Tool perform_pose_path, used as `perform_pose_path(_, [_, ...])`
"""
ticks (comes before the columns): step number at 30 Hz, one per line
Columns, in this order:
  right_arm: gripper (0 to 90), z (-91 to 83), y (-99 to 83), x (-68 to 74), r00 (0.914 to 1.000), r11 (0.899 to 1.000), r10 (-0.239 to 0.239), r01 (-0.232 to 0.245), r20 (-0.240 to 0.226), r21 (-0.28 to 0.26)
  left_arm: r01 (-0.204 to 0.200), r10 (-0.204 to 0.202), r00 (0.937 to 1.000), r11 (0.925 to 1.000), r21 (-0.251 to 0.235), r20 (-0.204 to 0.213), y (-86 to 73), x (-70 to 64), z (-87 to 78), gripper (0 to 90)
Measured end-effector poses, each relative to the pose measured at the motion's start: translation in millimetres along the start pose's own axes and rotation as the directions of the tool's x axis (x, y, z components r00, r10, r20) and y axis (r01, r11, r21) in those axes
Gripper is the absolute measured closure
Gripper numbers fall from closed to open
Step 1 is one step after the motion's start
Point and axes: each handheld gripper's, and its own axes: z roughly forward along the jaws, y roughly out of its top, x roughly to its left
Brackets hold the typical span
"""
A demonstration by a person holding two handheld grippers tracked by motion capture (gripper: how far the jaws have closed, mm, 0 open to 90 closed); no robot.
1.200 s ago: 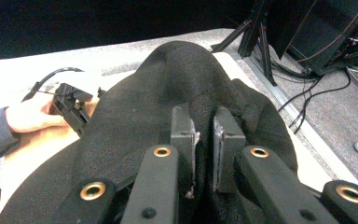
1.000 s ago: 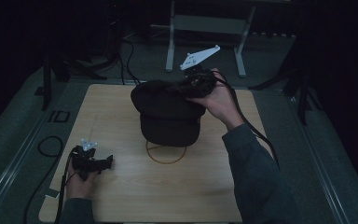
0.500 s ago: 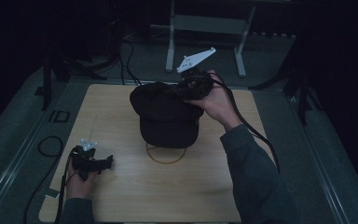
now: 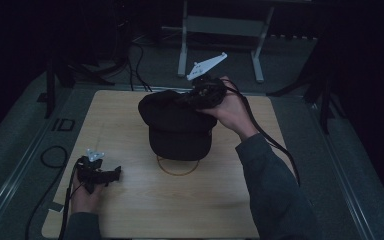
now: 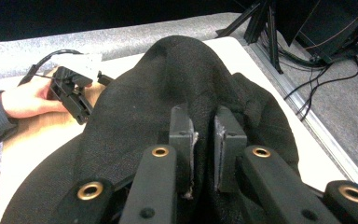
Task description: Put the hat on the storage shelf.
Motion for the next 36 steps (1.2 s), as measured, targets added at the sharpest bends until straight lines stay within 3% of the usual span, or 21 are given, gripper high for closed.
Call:
perform_pose_path(8, [76.8, 5.0, -0.7, 1.1, 1.0, 1.0, -0.003, 0.003, 0.0, 0.025, -0.004, 0.004, 1.0, 1.0, 0.001, 0.001, 0.0, -0.2, 0.0, 1.9])
perform_pose_path(22, [61.8, 14.0, -1.7, 2.6, 0.9998, 0.997, -0.016, 0.016, 0.007, 0.07, -0.007, 0.007, 1.0, 1.0, 0.002, 0.003, 0.1, -0.5, 0.0, 1.9])
perform_pose_path(36, [54.6, 7.1, -0.5, -2.6, 0.9995, 0.999, 0.027, -0.028, 0.019, 0.037, -0.007, 0.007, 1.0, 1.0, 0.001, 0.003, 0.0, -0.6, 0.0, 1.8])
